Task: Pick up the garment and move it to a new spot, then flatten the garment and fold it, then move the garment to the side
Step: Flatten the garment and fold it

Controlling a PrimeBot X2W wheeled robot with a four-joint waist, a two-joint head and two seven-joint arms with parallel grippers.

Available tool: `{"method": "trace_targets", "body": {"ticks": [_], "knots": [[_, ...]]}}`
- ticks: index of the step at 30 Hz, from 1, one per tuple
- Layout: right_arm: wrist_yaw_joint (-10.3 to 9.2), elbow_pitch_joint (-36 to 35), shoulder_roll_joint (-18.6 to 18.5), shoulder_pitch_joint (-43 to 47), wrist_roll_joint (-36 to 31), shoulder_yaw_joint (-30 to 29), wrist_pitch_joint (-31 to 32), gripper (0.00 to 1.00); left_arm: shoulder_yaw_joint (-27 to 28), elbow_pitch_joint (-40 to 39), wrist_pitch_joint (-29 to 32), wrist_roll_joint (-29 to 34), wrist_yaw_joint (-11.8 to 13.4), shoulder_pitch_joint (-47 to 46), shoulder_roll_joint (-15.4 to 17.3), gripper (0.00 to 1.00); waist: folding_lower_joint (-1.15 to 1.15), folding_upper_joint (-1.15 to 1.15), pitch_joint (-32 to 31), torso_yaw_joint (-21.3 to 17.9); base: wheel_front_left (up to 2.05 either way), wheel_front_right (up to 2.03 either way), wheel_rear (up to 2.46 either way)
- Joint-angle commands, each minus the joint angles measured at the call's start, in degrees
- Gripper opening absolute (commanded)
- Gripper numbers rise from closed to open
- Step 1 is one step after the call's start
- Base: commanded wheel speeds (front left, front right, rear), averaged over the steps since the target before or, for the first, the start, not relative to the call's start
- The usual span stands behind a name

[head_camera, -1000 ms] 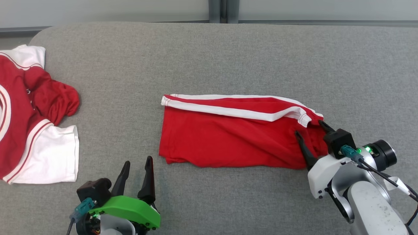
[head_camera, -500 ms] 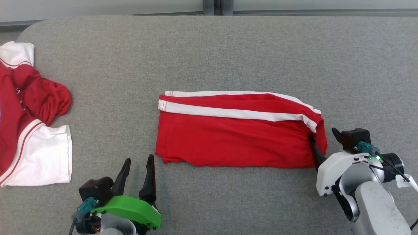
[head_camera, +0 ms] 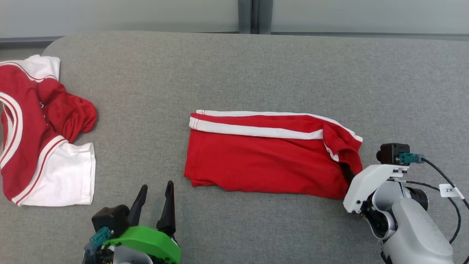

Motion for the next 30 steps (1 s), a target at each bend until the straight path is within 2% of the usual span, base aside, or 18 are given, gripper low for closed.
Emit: {"method": "trace_targets", "body": {"ticks": [1,7,11,15,17,20,27,30], "knots": [[0.0,1.5,-0.2,1.8,3.2,-0.1,1.1,0.0,0.3,0.5,-0.2,0.6,0.2,1.7,0.6,1.0,0.0,0.0,-3.5,-0.2,0.0,0.0,0.0],[-0.06,1.7,-6.9,5.6,15.3,-3.6,5.3,0.0,0.4,1.1,-0.2,1.1,1.5,6.4,1.7,1.0,0.0,0.0,-10.3,-1.1,0.0,0.0,0.0],[-0.05,2.1,-14.0,7.5,21.0,-9.9,9.6,0.0,1.0,-0.3,-0.2,3.3,0.8,8.6,2.8,1.0,0.0,0.0,-12.2,-0.9,0.0,0.0,0.0],[-0.02,4.0,-18.5,8.0,21.7,-16.9,11.5,0.0,1.9,-0.3,-0.2,5.7,0.4,9.7,2.8,1.0,0.0,0.0,-13.2,-0.4,0.0,0.0,0.0],[-0.01,4.1,-19.6,7.7,20.5,-18.8,12.5,0.0,2.7,0.0,-0.2,7.1,0.0,10.2,2.3,1.0,0.0,0.0,-13.6,-0.2,0.0,0.0,0.0],[0.0,1.9,-18.6,7.2,18.6,-18.6,14.5,0.0,3.8,0.5,-0.2,8.8,-0.9,10.7,1.6,1.0,0.0,0.0,-13.8,-0.1,0.0,0.0,0.0],[-0.01,-11.5,-9.3,7.8,18.8,-10.3,22.9,0.0,7.2,2.2,-0.2,12.6,-3.3,11.2,0.2,1.0,0.0,0.0,-13.2,-0.6,0.0,0.0,0.0],[0.0,-15.2,-5.1,8.2,17.8,-7.8,24.3,0.0,8.7,2.8,-0.2,14.3,-4.3,10.9,-0.7,1.0,0.0,0.0,-12.6,-0.3,0.0,0.0,0.0]]}}
